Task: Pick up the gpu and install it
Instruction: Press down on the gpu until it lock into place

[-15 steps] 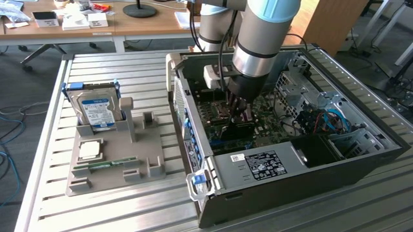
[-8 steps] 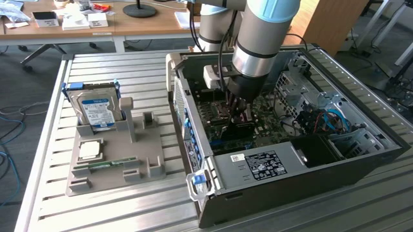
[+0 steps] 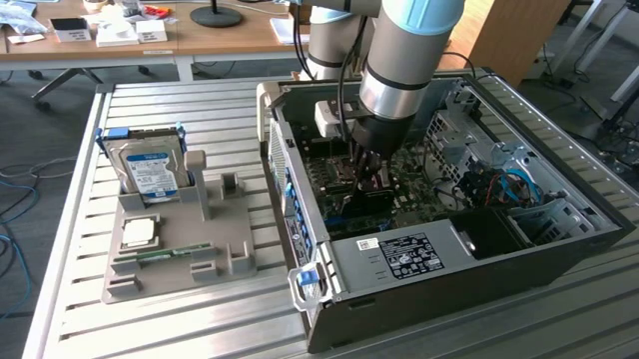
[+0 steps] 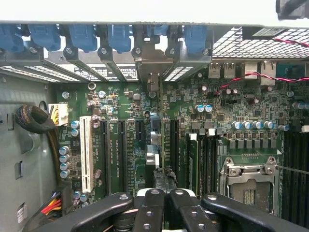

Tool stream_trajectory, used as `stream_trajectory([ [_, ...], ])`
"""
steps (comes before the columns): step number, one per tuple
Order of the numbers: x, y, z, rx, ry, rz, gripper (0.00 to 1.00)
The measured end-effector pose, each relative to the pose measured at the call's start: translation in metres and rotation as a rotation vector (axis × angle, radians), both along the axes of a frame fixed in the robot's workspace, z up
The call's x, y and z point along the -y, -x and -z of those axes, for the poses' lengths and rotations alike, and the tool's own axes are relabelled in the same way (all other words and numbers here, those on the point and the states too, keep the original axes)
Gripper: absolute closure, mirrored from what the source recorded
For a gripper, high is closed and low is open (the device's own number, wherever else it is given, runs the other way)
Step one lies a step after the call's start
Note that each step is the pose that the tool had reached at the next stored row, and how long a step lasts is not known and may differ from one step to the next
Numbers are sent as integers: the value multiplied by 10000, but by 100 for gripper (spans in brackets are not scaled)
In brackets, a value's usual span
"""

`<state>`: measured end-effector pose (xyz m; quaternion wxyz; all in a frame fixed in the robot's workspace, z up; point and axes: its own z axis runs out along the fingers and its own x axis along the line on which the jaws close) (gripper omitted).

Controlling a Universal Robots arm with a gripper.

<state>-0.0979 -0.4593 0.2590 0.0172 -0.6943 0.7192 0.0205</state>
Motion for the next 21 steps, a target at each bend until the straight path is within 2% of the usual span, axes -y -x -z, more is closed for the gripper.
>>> stream_trajectory([
  [4,-1,0,0,2,-4,0,89],
  [7,-3,-1,-27,14,-29,2,89],
  [9,-1,0,-93,2,-3,2,89],
  [21,-1,-1,-501,8,-4,0,89],
])
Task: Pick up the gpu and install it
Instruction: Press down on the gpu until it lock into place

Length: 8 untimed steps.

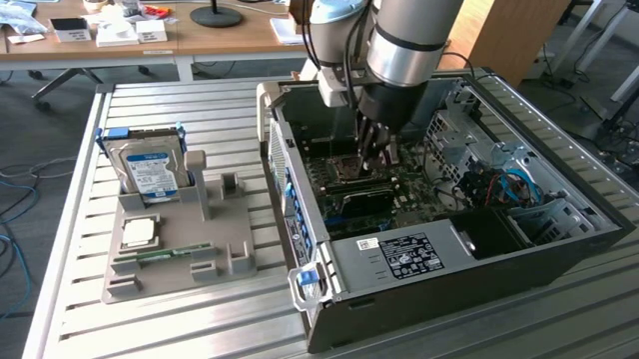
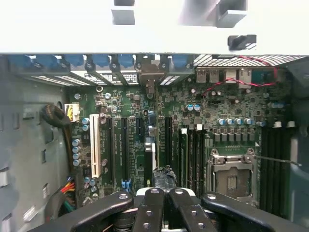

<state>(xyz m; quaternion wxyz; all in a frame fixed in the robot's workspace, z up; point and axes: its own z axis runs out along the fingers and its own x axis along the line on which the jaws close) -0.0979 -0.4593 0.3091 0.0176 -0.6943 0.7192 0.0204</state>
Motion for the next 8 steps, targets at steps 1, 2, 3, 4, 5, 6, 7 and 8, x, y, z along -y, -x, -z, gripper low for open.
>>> stream_trajectory([
  [1,0,0,-32,2,0,0,89],
  [2,0,0,-65,2,0,0,89],
  [3,0,0,-96,3,1,-1,89],
  [4,0,0,-121,5,0,-1,89],
  [5,0,0,-148,7,0,-1,89],
  [6,0,0,-173,10,1,0,89],
  [7,0,0,-196,12,1,0,89],
  [8,0,0,-217,14,0,0,89],
])
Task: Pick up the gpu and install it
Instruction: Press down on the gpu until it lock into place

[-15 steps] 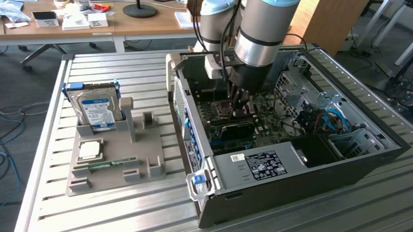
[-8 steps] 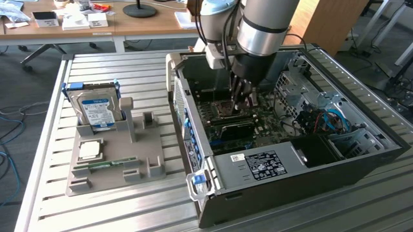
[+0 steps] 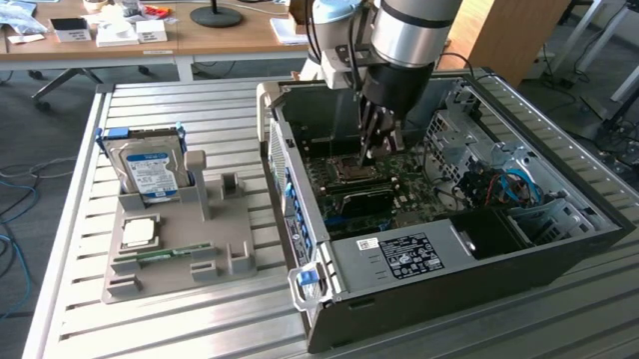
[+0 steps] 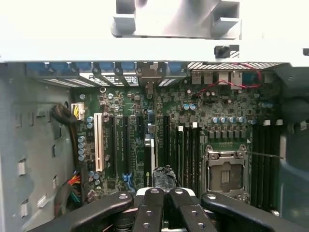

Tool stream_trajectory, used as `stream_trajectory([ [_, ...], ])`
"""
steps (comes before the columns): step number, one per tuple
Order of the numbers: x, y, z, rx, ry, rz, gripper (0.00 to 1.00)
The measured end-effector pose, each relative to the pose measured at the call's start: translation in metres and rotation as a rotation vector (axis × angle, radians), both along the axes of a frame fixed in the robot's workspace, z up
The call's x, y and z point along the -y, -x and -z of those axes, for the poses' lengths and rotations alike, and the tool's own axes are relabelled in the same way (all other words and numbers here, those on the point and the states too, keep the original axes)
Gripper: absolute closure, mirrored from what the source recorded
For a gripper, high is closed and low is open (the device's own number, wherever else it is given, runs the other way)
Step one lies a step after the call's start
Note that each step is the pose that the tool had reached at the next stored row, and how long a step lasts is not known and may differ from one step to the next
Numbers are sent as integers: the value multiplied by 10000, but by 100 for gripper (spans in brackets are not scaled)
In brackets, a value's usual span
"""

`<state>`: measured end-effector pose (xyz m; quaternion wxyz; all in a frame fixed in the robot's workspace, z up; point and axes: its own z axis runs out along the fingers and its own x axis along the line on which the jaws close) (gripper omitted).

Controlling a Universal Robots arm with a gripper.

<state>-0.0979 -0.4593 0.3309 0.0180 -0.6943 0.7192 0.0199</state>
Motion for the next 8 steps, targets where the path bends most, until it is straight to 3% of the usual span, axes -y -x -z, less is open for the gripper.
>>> stream_trajectory([
  [8,0,0,-37,3,-27,0,89],
])
